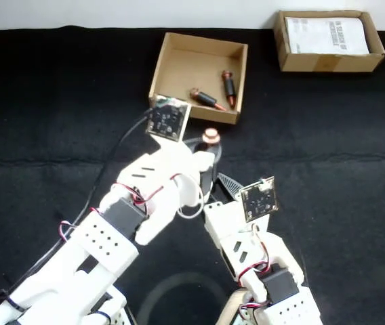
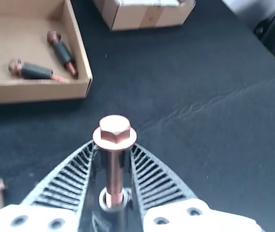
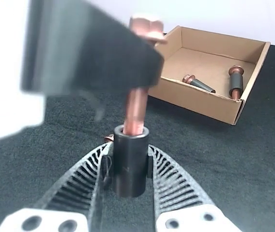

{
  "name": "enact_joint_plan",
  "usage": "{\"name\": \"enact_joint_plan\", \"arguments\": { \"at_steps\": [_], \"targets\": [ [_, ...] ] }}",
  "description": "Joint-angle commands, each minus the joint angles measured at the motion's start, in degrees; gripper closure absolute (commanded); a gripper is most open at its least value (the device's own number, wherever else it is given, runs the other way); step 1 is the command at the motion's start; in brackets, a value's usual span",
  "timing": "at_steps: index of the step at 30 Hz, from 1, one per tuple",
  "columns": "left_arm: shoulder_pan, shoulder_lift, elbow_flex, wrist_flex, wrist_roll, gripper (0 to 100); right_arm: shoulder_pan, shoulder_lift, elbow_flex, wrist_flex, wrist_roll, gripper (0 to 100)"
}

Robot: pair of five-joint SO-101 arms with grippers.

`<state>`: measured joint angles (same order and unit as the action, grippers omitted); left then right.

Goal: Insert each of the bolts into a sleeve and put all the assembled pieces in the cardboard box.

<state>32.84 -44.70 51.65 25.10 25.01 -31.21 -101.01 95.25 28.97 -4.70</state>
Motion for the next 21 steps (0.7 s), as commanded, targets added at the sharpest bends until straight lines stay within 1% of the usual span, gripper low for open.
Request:
{"name": "enact_joint_plan", "arguments": {
  "at_steps": [1, 7, 8, 10, 13, 17, 21],
  "targets": [
    [0.92, -0.48, -0.4, 2.64, 0.26, 99, 0.66, -0.04, -2.86, -1.01, -0.44, 99.1],
    [0.92, -2.86, -0.84, 9.85, 0.18, 98, 0.66, -0.04, -2.95, -1.01, -0.44, 99.1],
    [0.92, -3.82, -1.19, 11.16, -0.79, 97, 0.66, -0.04, -2.95, -1.01, -0.44, 99.1],
    [1.45, -6.02, -2.42, 16.09, -4.66, 90, 0.66, -0.04, -2.95, -1.01, -0.44, 99.1],
    [1.45, -9.36, -5.49, 24.7, -5.71, 80, 0.66, -0.04, -3.03, -1.01, -0.44, 99.1],
    [1.27, -14.37, -12.09, 36.13, -6.15, 79, 0.66, 0.04, -3.03, -1.01, -0.44, 99.1],
    [1.45, -19.47, -19.21, 44.57, -12.13, 79, 0.75, 0.31, -4.62, -1.1, 0.62, 99.1]
  ]
}}
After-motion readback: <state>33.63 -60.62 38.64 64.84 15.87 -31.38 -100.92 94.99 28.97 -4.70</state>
